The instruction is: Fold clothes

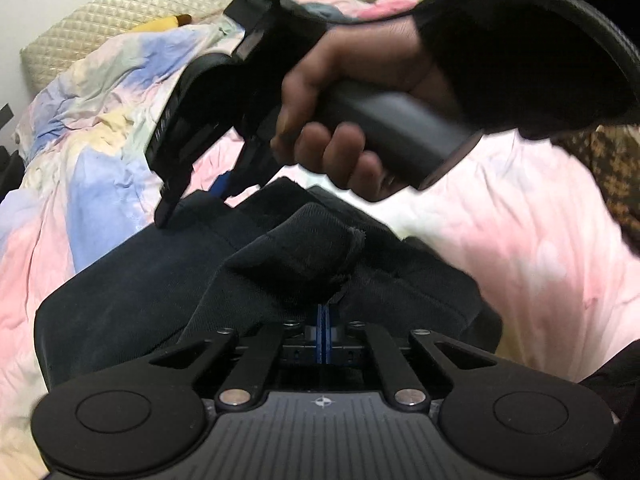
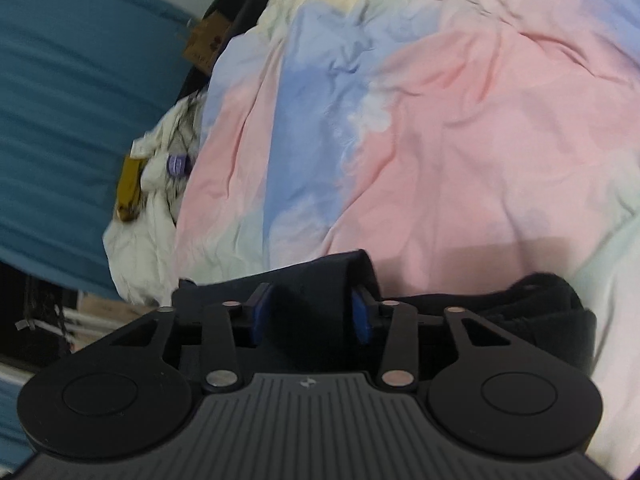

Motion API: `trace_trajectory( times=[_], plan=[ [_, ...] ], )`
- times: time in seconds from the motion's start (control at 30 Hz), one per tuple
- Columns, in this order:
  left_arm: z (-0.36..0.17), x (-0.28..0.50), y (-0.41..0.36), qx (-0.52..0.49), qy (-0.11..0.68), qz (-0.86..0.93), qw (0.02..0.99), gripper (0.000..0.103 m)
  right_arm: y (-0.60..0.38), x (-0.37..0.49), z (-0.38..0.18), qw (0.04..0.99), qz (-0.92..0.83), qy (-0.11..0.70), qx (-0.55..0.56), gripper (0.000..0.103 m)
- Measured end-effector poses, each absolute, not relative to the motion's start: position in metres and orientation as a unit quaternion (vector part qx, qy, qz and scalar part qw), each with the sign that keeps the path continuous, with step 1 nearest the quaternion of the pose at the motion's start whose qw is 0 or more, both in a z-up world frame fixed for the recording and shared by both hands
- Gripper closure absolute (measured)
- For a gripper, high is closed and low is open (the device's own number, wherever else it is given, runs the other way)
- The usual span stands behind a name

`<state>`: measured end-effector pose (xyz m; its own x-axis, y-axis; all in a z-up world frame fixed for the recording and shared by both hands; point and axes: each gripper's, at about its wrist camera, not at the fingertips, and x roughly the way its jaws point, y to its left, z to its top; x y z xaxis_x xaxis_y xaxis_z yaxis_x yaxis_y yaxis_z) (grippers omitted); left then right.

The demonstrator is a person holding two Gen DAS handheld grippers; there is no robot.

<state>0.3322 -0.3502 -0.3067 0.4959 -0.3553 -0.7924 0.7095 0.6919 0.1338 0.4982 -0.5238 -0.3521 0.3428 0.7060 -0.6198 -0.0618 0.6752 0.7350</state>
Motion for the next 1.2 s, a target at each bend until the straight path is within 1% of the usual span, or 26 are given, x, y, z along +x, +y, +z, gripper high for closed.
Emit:
trace_trajectory(
  times=[0.03, 0.07, 0.23, 0.33, 0.5, 0.63, 0.73, 0.83, 0.93, 1.0, 1.1, 1.13, 1.17, 1.2],
  plan=[
    [-0.302, 0.330, -0.348, 0.223, 0.382, -0.319, 0.838, 0.102, -0.522, 0.496, -0.348, 0.762, 0.255, 0.509, 0.309, 0.084],
    [-0.298, 0.327, -0.346, 0.217, 0.377, -0.319, 0.842, 0.102, -0.522, 0.494, -0.343, 0.766, 0.256, 0.504, 0.307, 0.091],
    [-0.267, 0.307, -0.333, 0.194, 0.338, -0.335, 0.858, 0.103, -0.531, 0.468, -0.297, 0.808, 0.246, 0.441, 0.302, 0.098],
    [-0.245, 0.293, -0.323, 0.188, 0.318, -0.348, 0.862, 0.103, -0.535, 0.452, -0.269, 0.826, 0.241, 0.418, 0.291, 0.100],
    [-0.227, 0.269, -0.311, 0.180, 0.308, -0.380, 0.854, 0.103, -0.544, 0.428, -0.234, 0.846, 0.224, 0.397, 0.277, 0.100],
    [-0.233, 0.262, -0.316, 0.176, 0.319, -0.400, 0.841, 0.103, -0.553, 0.414, -0.232, 0.852, 0.200, 0.403, 0.269, 0.100],
    [-0.252, 0.276, -0.324, 0.179, 0.338, -0.402, 0.832, 0.103, -0.562, 0.409, -0.250, 0.847, 0.179, 0.421, 0.272, 0.100],
    [-0.287, 0.286, -0.337, 0.183, 0.373, -0.397, 0.818, 0.103, -0.571, 0.413, -0.279, 0.835, 0.159, 0.437, 0.293, 0.099],
    [-0.322, 0.295, -0.343, 0.184, 0.406, -0.385, 0.808, 0.103, -0.566, 0.421, -0.307, 0.835, 0.147, 0.461, 0.262, 0.096],
    [-0.340, 0.305, -0.341, 0.179, 0.433, -0.375, 0.800, 0.103, -0.560, 0.425, -0.325, 0.832, 0.137, 0.478, 0.246, 0.096],
    [-0.348, 0.313, -0.336, 0.161, 0.456, -0.371, 0.793, 0.103, -0.552, 0.423, -0.340, 0.826, 0.121, 0.497, 0.237, 0.096],
    [-0.345, 0.313, -0.333, 0.152, 0.457, -0.372, 0.794, 0.102, -0.552, 0.420, -0.338, 0.826, 0.119, 0.496, 0.239, 0.094],
    [-0.343, 0.314, -0.330, 0.143, 0.459, -0.372, 0.794, 0.101, -0.553, 0.417, -0.335, 0.827, 0.118, 0.494, 0.242, 0.087],
    [-0.338, 0.313, -0.330, 0.134, 0.459, -0.374, 0.794, 0.098, -0.553, 0.414, -0.331, 0.827, 0.117, 0.492, 0.244, 0.084]
  ],
)
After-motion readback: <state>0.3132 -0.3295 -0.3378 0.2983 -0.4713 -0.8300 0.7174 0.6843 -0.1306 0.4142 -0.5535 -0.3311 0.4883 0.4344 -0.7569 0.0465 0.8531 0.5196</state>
